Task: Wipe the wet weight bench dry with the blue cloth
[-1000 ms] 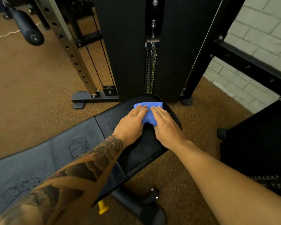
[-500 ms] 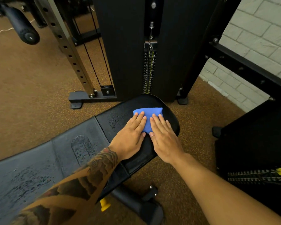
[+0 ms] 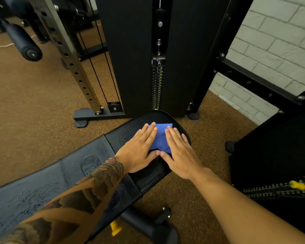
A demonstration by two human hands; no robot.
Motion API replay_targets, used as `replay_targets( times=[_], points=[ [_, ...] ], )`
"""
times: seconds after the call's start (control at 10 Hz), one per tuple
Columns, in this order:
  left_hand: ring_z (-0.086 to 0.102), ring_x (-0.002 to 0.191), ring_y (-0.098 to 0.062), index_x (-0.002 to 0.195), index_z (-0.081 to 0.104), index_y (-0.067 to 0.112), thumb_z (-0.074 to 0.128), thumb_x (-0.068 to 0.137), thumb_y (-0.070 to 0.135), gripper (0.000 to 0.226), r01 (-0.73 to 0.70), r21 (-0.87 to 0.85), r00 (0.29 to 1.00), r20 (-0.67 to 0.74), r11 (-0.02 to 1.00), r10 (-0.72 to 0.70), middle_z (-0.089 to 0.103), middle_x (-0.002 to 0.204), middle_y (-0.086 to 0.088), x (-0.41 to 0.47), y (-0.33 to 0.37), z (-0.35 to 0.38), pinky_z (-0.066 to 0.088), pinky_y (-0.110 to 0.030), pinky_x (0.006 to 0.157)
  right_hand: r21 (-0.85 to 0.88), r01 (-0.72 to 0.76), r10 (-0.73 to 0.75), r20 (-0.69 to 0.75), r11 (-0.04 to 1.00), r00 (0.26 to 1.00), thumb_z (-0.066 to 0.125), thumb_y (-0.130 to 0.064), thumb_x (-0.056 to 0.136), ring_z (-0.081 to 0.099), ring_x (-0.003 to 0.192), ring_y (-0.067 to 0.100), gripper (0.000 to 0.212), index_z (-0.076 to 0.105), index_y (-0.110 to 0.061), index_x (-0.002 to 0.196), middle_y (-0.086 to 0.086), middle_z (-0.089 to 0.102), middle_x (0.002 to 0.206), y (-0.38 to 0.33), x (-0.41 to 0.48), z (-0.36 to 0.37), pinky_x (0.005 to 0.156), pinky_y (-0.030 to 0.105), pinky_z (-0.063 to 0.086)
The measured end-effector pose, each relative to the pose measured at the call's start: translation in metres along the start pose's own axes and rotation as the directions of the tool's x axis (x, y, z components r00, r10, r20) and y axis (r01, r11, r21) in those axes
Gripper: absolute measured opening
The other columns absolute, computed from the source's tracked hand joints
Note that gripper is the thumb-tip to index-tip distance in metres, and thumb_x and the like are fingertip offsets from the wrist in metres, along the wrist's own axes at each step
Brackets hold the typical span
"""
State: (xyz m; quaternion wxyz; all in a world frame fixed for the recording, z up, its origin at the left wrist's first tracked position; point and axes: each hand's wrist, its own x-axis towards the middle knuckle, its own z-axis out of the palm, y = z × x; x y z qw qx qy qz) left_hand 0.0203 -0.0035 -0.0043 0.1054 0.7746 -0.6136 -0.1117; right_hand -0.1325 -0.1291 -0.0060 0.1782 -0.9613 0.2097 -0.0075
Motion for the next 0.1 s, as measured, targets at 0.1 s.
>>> replay_targets(
  times=[0.1],
  points=[
    [-0.012, 0.149, -0.02, 0.155, -0.002, 0.015, 0.025, 0.092, 0.068, 0.087, -0.032, 0.056, 0.999, 0.006, 0.998, 0.031, -0.011, 0.162, -0.002, 0.0009, 0.0003, -0.0174, -0.008, -0.03, 0.117, -0.043, 0.005, -0.005, 0.001, 0.999, 1.0, 0.036, -0.06, 0.094, -0.016, 0.144, 0.011, 0.084, -0.011, -0.018, 0.149, -0.002, -0.014, 0.158, 0.0006, -0.0021, -0.016, 0.119, 0.038, -0.004]
  ],
)
